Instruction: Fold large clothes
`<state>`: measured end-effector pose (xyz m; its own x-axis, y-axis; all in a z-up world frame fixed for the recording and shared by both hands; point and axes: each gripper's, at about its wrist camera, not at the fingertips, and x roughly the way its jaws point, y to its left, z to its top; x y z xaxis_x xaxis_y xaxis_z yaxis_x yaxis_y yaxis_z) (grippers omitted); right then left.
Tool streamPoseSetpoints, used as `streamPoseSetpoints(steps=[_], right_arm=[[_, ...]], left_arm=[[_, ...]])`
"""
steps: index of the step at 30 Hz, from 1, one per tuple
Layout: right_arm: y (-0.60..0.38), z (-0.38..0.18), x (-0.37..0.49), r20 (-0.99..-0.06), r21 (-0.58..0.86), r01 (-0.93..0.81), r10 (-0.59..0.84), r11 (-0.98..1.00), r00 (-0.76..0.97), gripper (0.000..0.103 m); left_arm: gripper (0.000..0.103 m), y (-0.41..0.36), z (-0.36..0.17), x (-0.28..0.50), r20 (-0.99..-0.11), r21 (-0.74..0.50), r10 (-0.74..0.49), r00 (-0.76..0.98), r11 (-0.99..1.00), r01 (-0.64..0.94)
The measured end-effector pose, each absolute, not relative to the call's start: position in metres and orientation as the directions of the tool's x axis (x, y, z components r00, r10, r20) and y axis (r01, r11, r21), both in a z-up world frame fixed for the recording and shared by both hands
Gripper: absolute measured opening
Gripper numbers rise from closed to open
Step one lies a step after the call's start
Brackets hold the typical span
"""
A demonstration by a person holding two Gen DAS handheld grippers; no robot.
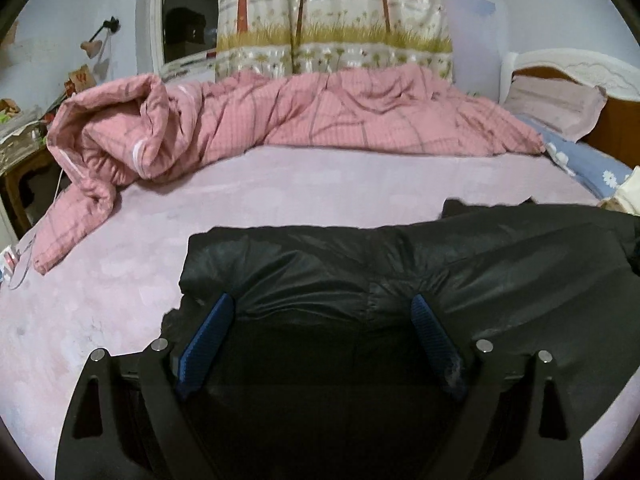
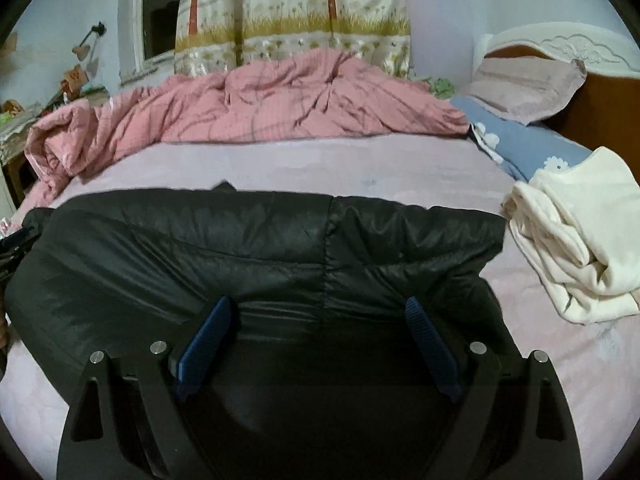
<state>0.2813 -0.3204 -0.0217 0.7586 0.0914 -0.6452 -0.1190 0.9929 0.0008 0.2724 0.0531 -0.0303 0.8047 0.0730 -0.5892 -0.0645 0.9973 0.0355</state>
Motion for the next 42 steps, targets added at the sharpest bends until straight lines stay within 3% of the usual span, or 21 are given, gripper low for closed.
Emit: streamPoseSetpoints(steps=[7, 20, 24, 27, 31, 33, 36, 42], right_arm=[[-0.316, -0.033, 0.294, -0.696, -0.005, -0.130, 0.090, 0.991, 0.713, 0.092], [-0.310, -0.039, 0.302, -0.736, -0.024, -0.129, 0.070, 0.991, 0.673, 0.093], [-0.312, -0.034, 0.294, -0.697, -0.020, -0.123, 0.074, 0.992, 0.713, 0.093], [-0.315, -0.018, 0.279, -0.636, -0.016, -0.093, 0.062, 0.996, 0.769, 0.093], [-0.311, 0.014, 0.248, -0.529, 0.013, -0.089, 0.083, 0.996, 0.844, 0.093], [-0.303, 0.030, 0.233, -0.502, 0.023, -0.134, 0.128, 0.991, 0.855, 0.093], [-0.288, 0.040, 0.217, -0.492, 0.049, -0.202, 0.200, 0.978, 0.847, 0.093], [-0.266, 0.031, 0.216, -0.547, 0.117, -0.214, 0.243, 0.970, 0.801, 0.091]], left_arm=[[0.096, 0.052, -0.044, 0.286, -0.664, 0.044, 0.074, 0.744, 0.997, -0.059], [0.100, 0.055, -0.046, 0.290, -0.694, 0.034, 0.068, 0.717, 0.998, -0.062], [0.087, 0.051, -0.024, 0.264, -0.565, 0.040, 0.086, 0.821, 0.996, -0.077], [0.087, 0.034, 0.010, 0.225, -0.394, 0.031, 0.029, 0.919, 0.999, -0.019], [0.087, 0.000, 0.034, 0.184, -0.320, -0.014, -0.097, 0.942, 0.995, 0.098], [0.085, -0.018, 0.031, 0.175, -0.339, -0.020, -0.150, 0.929, 0.988, 0.152], [0.073, -0.041, 0.015, 0.182, -0.432, -0.050, -0.196, 0.880, 0.980, 0.194], [0.063, -0.051, -0.016, 0.206, -0.542, -0.162, -0.235, 0.807, 0.971, 0.174]])
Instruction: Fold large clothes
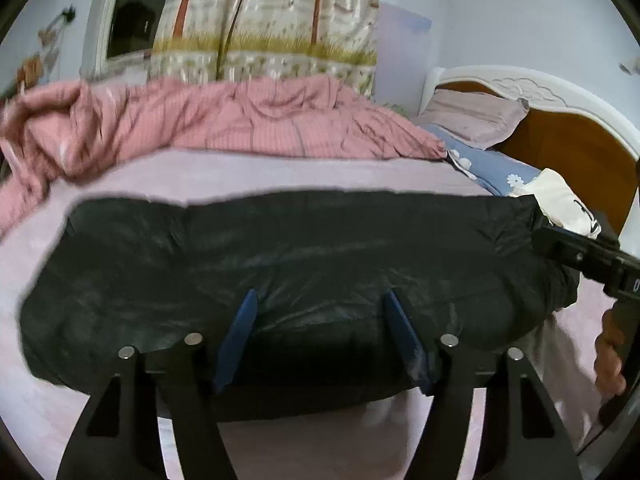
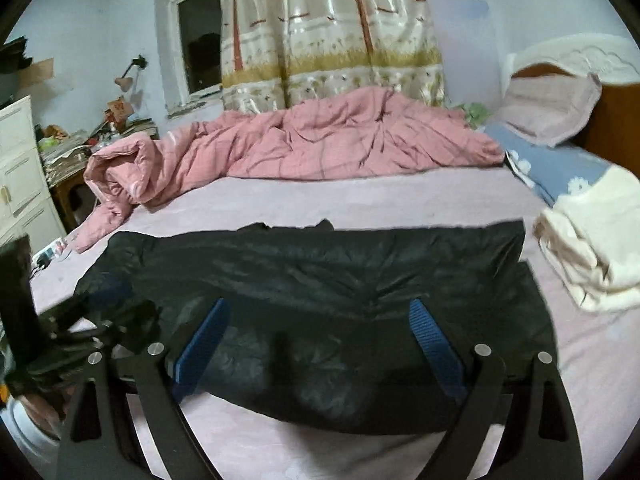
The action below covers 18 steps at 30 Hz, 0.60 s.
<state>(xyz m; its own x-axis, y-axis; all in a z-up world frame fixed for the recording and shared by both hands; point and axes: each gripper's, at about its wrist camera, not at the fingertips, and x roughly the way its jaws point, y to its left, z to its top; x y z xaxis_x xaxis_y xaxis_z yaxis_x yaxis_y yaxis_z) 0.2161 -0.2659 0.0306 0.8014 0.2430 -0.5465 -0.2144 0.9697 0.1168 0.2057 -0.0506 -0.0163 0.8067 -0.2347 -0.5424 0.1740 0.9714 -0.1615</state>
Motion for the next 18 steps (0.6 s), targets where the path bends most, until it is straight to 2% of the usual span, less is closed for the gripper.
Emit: streamPoseSetpoints(steps=[2, 4, 6, 7, 8, 10, 12, 13, 14, 16, 18], right_arm=[[-0.263, 0.027, 0.219, -0.572, 0.107, -0.215, 0.237, 0.971, 0.786, 0.084], [-0.263, 0.026, 0.220, -0.591, 0.119, -0.223, 0.249, 0.968, 0.767, 0.064], [-0.269, 0.029, 0.219, -0.588, 0.163, -0.238, 0.288, 0.957, 0.756, 0.056], [-0.270, 0.031, 0.216, -0.582, 0.171, -0.234, 0.289, 0.957, 0.760, 0.044], [-0.272, 0.033, 0.215, -0.577, 0.175, -0.229, 0.288, 0.958, 0.764, 0.041], [-0.273, 0.036, 0.213, -0.573, 0.183, -0.233, 0.296, 0.955, 0.764, 0.038], [-0.272, 0.038, 0.211, -0.567, 0.195, -0.233, 0.303, 0.953, 0.766, 0.038], [-0.271, 0.038, 0.211, -0.568, 0.188, -0.234, 0.300, 0.954, 0.767, 0.038], [-0.270, 0.038, 0.210, -0.569, 0.181, -0.236, 0.298, 0.955, 0.767, 0.038], [-0.269, 0.038, 0.209, -0.574, 0.167, -0.253, 0.303, 0.953, 0.761, 0.038], [-0.267, 0.038, 0.208, -0.583, 0.164, -0.271, 0.315, 0.948, 0.749, 0.038]], left_arm=[[0.062, -0.055, -0.017, 0.199, -0.518, -0.152, -0.241, 0.821, 0.970, 0.188], [0.066, -0.061, -0.012, 0.191, -0.479, -0.125, -0.234, 0.846, 0.972, 0.198], [0.070, -0.064, -0.006, 0.181, -0.431, -0.119, -0.239, 0.870, 0.971, 0.208], [0.070, -0.067, -0.003, 0.175, -0.405, -0.110, -0.244, 0.881, 0.970, 0.219], [0.070, -0.068, 0.001, 0.171, -0.385, -0.099, -0.249, 0.889, 0.968, 0.229], [0.066, -0.074, 0.006, 0.161, -0.355, -0.063, -0.258, 0.898, 0.966, 0.252], [0.058, -0.078, 0.009, 0.156, -0.347, -0.046, -0.240, 0.907, 0.970, 0.239], [0.051, -0.080, 0.009, 0.155, -0.359, -0.056, -0.245, 0.901, 0.969, 0.241], [0.040, -0.082, 0.008, 0.157, -0.384, -0.061, -0.242, 0.891, 0.970, 0.237], [0.030, -0.086, 0.002, 0.163, -0.459, -0.084, -0.251, 0.852, 0.967, 0.239], [0.027, -0.089, -0.007, 0.167, -0.520, -0.130, -0.282, 0.806, 0.959, 0.251]])
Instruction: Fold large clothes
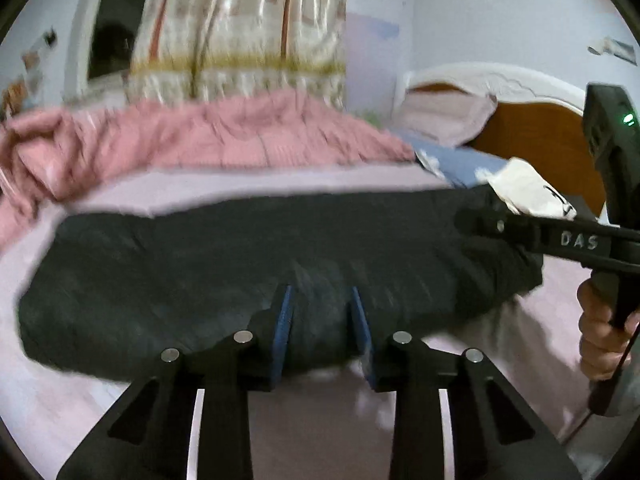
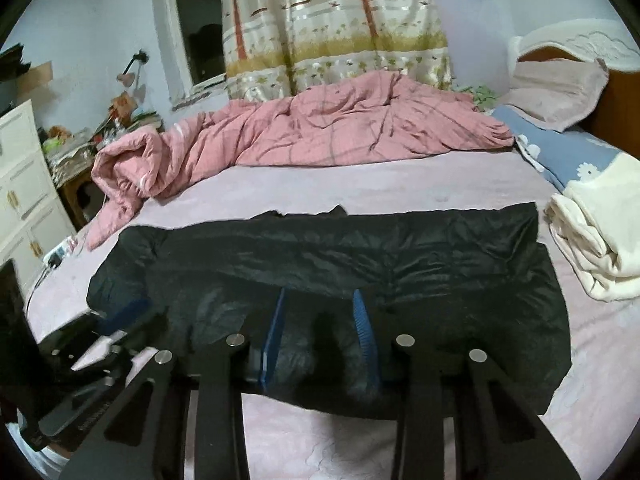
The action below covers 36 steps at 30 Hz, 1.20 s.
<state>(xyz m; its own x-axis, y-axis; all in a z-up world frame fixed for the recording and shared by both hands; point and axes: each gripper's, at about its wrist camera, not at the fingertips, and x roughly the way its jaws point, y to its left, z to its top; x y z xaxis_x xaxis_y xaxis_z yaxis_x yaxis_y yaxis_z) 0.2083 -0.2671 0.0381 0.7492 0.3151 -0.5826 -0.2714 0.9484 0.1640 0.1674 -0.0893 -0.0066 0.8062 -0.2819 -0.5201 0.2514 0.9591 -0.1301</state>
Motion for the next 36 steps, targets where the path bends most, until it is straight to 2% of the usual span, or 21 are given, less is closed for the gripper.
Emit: streamPoseSetpoints(steps=[2, 6, 9, 11, 13, 17, 21, 26, 27, 31, 36], right_arm=[[-0.264, 0.040, 0.206, -0.584, 0.164, -0.304, 0.341, 0.938, 0.737, 0.034], [-0.261, 0.045, 0.204, -0.583, 0.219, -0.348, 0.409, 0.911, 0.702, 0.030], [-0.254, 0.050, 0.213, -0.596, 0.300, -0.358, 0.467, 0.884, 0.653, 0.030], [-0.243, 0.052, 0.221, -0.628, 0.311, -0.368, 0.480, 0.876, 0.612, 0.030], [-0.227, 0.053, 0.228, -0.643, 0.327, -0.395, 0.509, 0.858, 0.573, 0.030], [-0.195, 0.040, 0.257, -0.760, 0.330, -0.329, 0.456, 0.885, 0.462, 0.030], [-0.182, 0.010, 0.287, -0.839, 0.322, -0.246, 0.396, 0.914, 0.373, 0.027], [-0.172, -0.017, 0.317, -0.873, 0.268, -0.188, 0.320, 0.945, 0.368, 0.025], [-0.170, -0.017, 0.324, -0.870, 0.245, -0.175, 0.296, 0.954, 0.395, 0.022], [-0.166, -0.026, 0.356, -0.875, 0.228, -0.151, 0.271, 0.962, 0.401, 0.020], [-0.169, -0.025, 0.391, -0.822, 0.266, -0.105, 0.283, 0.958, 0.494, 0.020]], left_arm=[[0.010, -0.094, -0.016, 0.170, -0.566, -0.156, -0.299, 0.768, 0.954, 0.257], [0.010, -0.098, -0.027, 0.173, -0.599, -0.181, -0.320, 0.734, 0.947, 0.265], [0.010, -0.086, -0.028, 0.178, -0.592, -0.294, -0.390, 0.705, 0.919, 0.262], [0.007, -0.083, -0.024, 0.180, -0.571, -0.302, -0.402, 0.716, 0.914, 0.272], [0.007, -0.082, -0.026, 0.188, -0.592, -0.305, -0.395, 0.703, 0.917, 0.258], [0.005, -0.070, -0.058, 0.210, -0.656, -0.432, -0.432, 0.619, 0.887, 0.160], [0.004, -0.054, -0.072, 0.218, -0.641, -0.555, -0.515, 0.569, 0.823, 0.120], [0.004, -0.069, -0.068, 0.209, -0.666, -0.445, -0.431, 0.608, 0.885, 0.139], [0.004, -0.069, -0.068, 0.209, -0.667, -0.449, -0.434, 0.606, 0.883, 0.138], [0.004, -0.065, -0.071, 0.210, -0.662, -0.474, -0.450, 0.600, 0.871, 0.130], [0.004, -0.068, -0.069, 0.206, -0.660, -0.455, -0.435, 0.612, 0.880, 0.134]])
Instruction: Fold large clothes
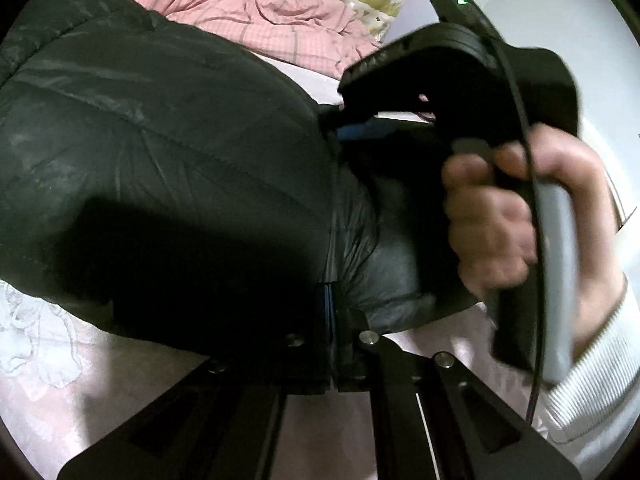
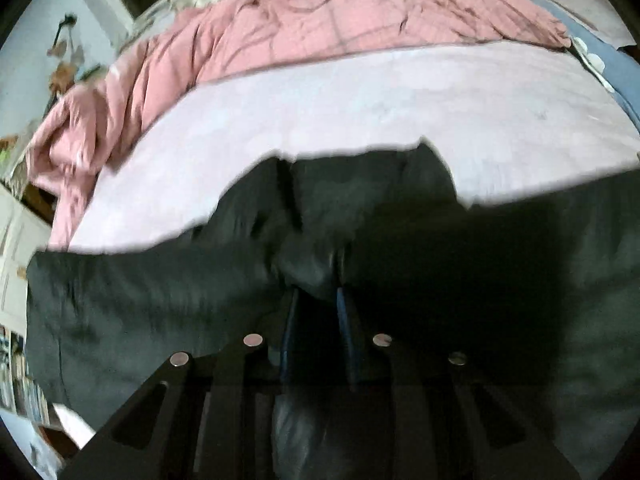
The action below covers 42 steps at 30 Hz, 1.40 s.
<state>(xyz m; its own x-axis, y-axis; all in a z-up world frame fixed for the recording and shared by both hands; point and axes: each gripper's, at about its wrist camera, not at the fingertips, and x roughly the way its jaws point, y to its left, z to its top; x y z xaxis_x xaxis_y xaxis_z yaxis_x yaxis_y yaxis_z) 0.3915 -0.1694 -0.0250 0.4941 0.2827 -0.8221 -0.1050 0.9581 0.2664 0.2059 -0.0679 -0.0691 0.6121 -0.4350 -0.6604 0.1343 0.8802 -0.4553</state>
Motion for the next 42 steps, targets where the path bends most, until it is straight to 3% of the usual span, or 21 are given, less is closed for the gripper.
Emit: streamPoseSetpoints(steps=[4, 6, 8, 9, 10, 14, 20, 23, 29, 39, 41, 42], right_arm=[[-0.179, -0.007, 0.388, -0.780, 0.262, -0.106, 0.275, 0.959, 0.562, 0.020], [-0.194, 0.018, 0.358, -0.719, 0.279, -0.151, 0.311, 0.948, 0.621, 0.028], [-0.214, 0.035, 0.323, -0.652, 0.300, -0.195, 0.350, 0.934, 0.673, 0.054], [-0.231, 0.046, 0.292, -0.592, 0.324, -0.224, 0.382, 0.919, 0.709, 0.077], [-0.243, 0.050, 0.273, -0.557, 0.338, -0.236, 0.396, 0.911, 0.729, 0.088], [-0.287, 0.053, 0.202, -0.497, 0.353, -0.213, 0.375, 0.911, 0.783, 0.089], [-0.330, 0.030, 0.138, -0.387, 0.290, -0.021, 0.138, 0.957, 0.912, 0.095], [-0.343, 0.014, 0.153, -0.433, 0.353, 0.034, 0.131, 0.935, 0.892, 0.098], [-0.377, -0.045, 0.194, -0.521, 0.682, 0.127, 0.357, 0.720, 0.775, 0.098], [-0.384, -0.058, 0.245, -0.555, 0.637, 0.140, 0.325, 0.758, 0.766, 0.098], [-0.382, -0.057, 0.248, -0.548, 0.628, 0.130, 0.317, 0.767, 0.774, 0.090], [-0.380, -0.057, 0.247, -0.542, 0.626, 0.121, 0.318, 0.770, 0.778, 0.080]], left_arm=[[0.004, -0.067, -0.068, 0.203, -0.658, -0.453, -0.436, 0.614, 0.880, 0.140], [0.004, -0.068, -0.067, 0.201, -0.655, -0.451, -0.435, 0.618, 0.881, 0.142], [0.004, -0.068, -0.066, 0.200, -0.653, -0.449, -0.433, 0.622, 0.882, 0.143], [0.004, -0.068, -0.065, 0.199, -0.652, -0.446, -0.430, 0.625, 0.883, 0.143], [0.004, -0.069, -0.065, 0.198, -0.652, -0.440, -0.425, 0.628, 0.887, 0.143], [0.004, -0.072, -0.062, 0.189, -0.651, -0.426, -0.414, 0.637, 0.893, 0.145], [0.004, -0.069, -0.065, 0.198, -0.651, -0.415, -0.402, 0.644, 0.899, 0.142], [0.004, -0.070, -0.065, 0.201, -0.648, -0.416, -0.401, 0.647, 0.898, 0.140], [0.004, -0.071, -0.065, 0.201, -0.644, -0.398, -0.384, 0.661, 0.907, 0.138], [0.004, -0.070, -0.065, 0.202, -0.641, -0.396, -0.384, 0.665, 0.907, 0.141], [0.004, -0.070, -0.064, 0.203, -0.640, -0.395, -0.383, 0.666, 0.908, 0.143], [0.004, -0.070, -0.064, 0.203, -0.639, -0.393, -0.383, 0.667, 0.908, 0.144]])
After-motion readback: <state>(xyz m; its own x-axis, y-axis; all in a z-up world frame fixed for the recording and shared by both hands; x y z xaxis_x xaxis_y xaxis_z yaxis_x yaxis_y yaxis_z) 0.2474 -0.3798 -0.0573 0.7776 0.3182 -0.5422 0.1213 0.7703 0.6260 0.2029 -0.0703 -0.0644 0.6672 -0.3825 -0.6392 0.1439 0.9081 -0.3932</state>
